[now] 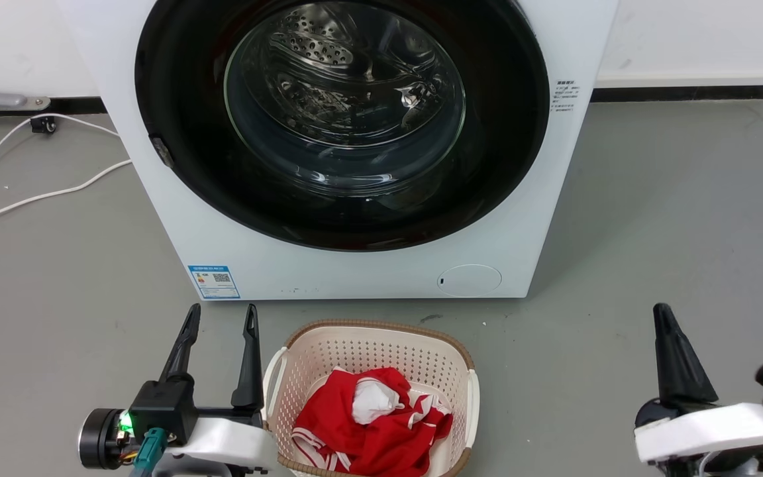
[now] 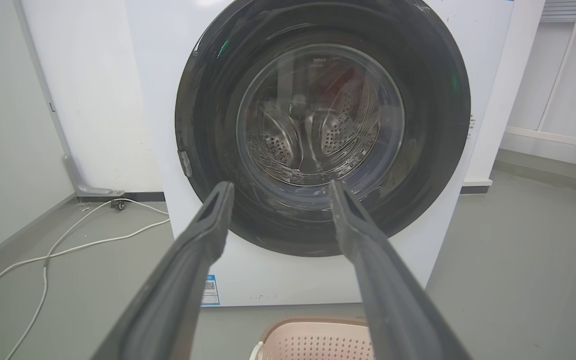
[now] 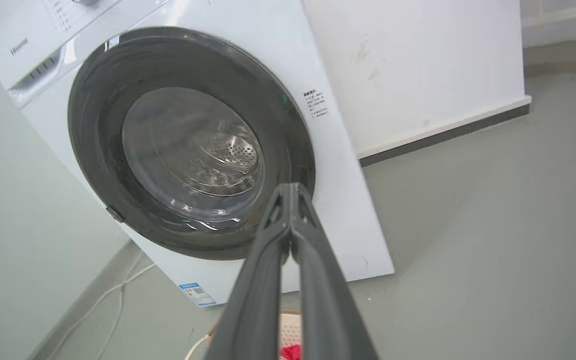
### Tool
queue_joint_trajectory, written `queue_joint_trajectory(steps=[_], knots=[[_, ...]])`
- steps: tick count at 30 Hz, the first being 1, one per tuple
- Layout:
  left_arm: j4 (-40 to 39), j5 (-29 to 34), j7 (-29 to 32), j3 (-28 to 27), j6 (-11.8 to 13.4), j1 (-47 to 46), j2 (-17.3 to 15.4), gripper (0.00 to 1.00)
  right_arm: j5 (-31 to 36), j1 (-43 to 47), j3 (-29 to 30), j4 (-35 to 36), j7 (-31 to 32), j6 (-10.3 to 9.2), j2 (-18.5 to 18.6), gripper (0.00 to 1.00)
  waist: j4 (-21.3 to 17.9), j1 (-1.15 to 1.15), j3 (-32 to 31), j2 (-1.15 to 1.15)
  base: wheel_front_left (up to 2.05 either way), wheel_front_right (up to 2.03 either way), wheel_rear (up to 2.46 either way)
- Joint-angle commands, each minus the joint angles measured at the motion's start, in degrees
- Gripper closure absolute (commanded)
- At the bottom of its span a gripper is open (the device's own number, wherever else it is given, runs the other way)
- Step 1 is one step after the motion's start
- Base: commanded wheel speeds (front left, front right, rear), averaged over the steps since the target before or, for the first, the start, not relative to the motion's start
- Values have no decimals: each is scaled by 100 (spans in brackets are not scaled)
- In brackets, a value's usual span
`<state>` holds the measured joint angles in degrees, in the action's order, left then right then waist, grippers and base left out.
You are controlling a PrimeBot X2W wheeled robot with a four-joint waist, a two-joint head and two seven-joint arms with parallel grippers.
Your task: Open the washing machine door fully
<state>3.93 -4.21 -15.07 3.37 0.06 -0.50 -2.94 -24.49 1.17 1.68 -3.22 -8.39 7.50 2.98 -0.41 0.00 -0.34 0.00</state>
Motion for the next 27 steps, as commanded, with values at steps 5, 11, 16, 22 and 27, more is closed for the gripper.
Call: queue_joint_trajectory(steps=[5, 11, 16, 22, 27], knots=[[11, -37, -16, -27, 31, -4, 7, 0, -2799, -351, -37, -105, -338, -2, -17, 100, -26, 0, 13, 0, 0, 0, 0], [-16, -86, -16, -44, 55, -63, 8, 0, -6436, -1022, 325, -454, -365, -1, -16, 100, -71, 0, 85, 0, 0, 0, 0], [-62, -97, -16, -60, 76, -143, 6, 0, -7639, -1848, 762, -1088, 0, -1, 197, 100, -97, 0, 245, 0, 0, 0, 0], [-145, -80, -16, -89, 77, -311, 7, 0, -8020, -3138, 531, -2212, 412, -1, 923, 100, -89, 0, 537, 0, 0, 0, 0], [-235, -54, -16, -75, 69, -499, 6, 0, -7980, -4288, 19, -3133, 814, -1, 1462, 100, -42, 0, 854, 0, 0, 0, 0]])
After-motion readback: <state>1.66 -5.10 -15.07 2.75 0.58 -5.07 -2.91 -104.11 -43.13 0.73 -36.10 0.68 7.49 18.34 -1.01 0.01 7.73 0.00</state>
